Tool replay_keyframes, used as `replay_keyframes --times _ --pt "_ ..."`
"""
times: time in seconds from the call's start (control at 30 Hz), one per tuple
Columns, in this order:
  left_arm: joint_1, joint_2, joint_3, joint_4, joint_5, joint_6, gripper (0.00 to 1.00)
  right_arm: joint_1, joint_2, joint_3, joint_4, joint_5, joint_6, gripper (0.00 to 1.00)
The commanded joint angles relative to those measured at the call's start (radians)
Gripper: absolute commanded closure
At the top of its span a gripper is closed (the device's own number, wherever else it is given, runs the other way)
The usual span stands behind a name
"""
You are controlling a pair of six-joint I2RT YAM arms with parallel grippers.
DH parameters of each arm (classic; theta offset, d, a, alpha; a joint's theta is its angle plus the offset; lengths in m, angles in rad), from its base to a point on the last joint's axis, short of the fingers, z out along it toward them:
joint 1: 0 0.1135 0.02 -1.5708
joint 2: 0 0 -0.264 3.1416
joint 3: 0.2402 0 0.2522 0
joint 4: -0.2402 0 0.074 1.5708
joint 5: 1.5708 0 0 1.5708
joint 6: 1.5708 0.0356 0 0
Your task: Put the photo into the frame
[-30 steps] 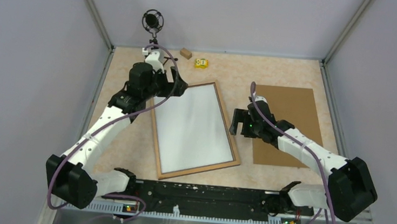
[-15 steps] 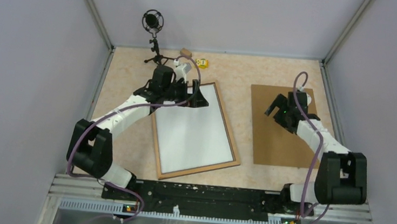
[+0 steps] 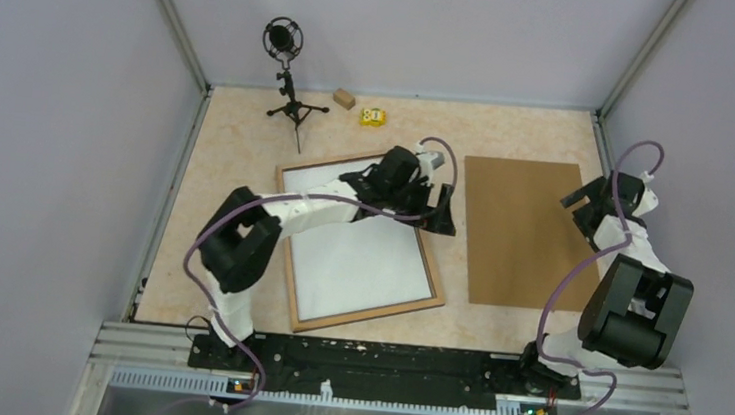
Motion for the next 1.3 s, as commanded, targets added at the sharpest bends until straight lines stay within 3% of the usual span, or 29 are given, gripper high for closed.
replay_keyframes --times 0.0,0.13,0.37,0.53,1.0,1.27 --pt "-0.082 0.178 0.223 -0.048 -0.088 -0.07 0.02 -0.036 -0.067 -0.06 0.022 0.032 -0.082 0.01" --pt "-0.114 0.305 0.383 -0.153 -0.14 -0.104 0.02 -0.083 -0.063 -0.085 0.024 0.052 -0.115 0.01" --pt "-0.176 0.385 0.457 -0.186 -0.349 -0.211 0.02 -0.147 -0.055 -0.116 0.042 0.072 -0.131 0.01" --pt "-0.181 0.417 0.463 -0.178 -0.411 -0.302 0.02 -0.16 -0.018 -0.115 0.047 0.084 -0.121 0.01" --pt "-0.178 0.511 0.497 -0.105 -0.353 -0.425 0.02 -0.183 0.063 -0.113 0.056 0.039 -0.114 0.01" --pt "-0.148 0.544 0.495 0.0 -0.19 -0.506 0.02 -0.184 0.095 -0.111 0.068 -0.078 -0.113 0.01"
